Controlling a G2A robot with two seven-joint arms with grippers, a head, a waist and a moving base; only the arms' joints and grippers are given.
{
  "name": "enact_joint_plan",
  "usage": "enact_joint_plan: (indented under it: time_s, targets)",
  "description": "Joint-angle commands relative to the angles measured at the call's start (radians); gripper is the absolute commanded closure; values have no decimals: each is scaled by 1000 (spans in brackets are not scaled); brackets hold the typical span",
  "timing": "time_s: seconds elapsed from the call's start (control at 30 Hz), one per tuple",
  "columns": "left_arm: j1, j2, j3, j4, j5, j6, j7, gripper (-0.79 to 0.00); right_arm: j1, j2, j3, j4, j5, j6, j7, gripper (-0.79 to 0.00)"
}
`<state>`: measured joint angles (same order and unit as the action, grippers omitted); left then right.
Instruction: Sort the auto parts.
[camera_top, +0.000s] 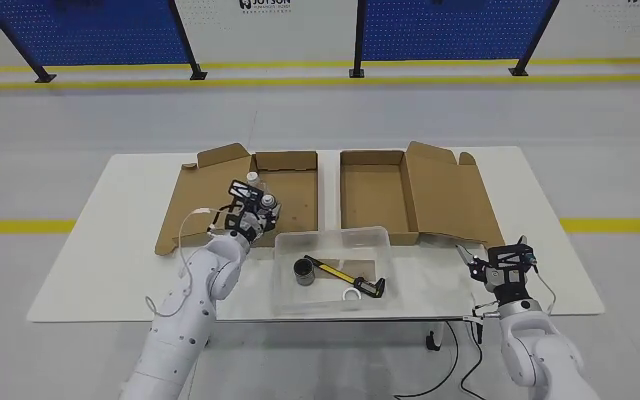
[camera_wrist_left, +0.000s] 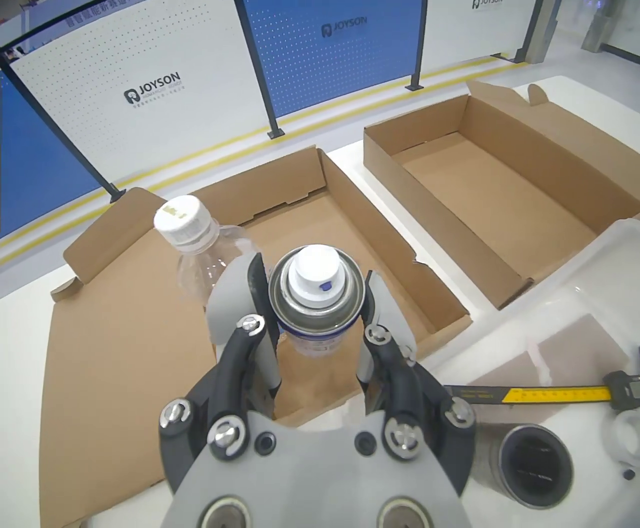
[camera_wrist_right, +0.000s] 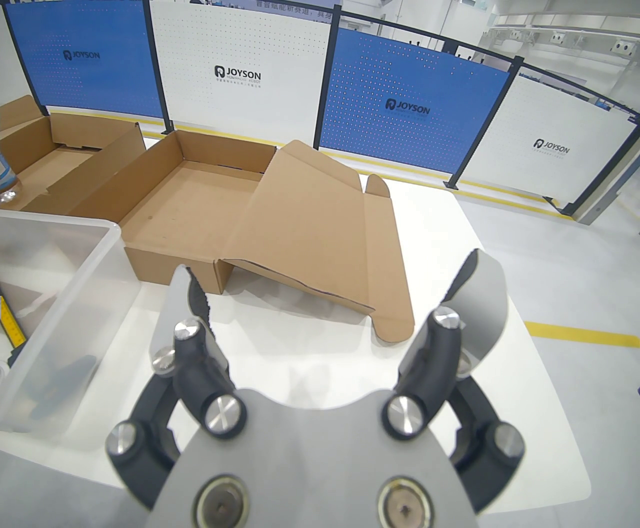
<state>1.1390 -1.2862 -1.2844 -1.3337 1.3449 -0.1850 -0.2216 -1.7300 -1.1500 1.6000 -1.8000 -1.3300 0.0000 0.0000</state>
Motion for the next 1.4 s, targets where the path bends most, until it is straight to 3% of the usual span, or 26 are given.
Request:
enact_joint_plan:
  time_s: [0.0, 0.93, 1.0, 1.07, 1.17, 1.23, 1.37]
  targets:
    - [-14, -1, -5, 26, -22, -2, -2, 0, 0, 0, 0, 0, 0, 0, 0, -785]
    - [-134, -24, 61, 310, -44, 23, 34, 0, 0, 0, 0, 0, 0, 0, 0, -785]
    - [-139, -25, 63, 320, -46, 25, 35, -111, 0, 0, 0, 0, 0, 0, 0, -785]
    - [-143, -26, 64, 328, -47, 28, 37, -142, 0, 0, 0, 0, 0, 0, 0, -785]
    - [-146, -26, 65, 336, -45, 32, 40, -360, 0, 0, 0, 0, 0, 0, 0, -785]
    - [-147, -26, 62, 336, -45, 33, 41, -573, 0, 0, 0, 0, 0, 0, 0, -785]
    - [-145, -24, 56, 332, -46, 33, 40, -566, 0, 0, 0, 0, 0, 0, 0, -785]
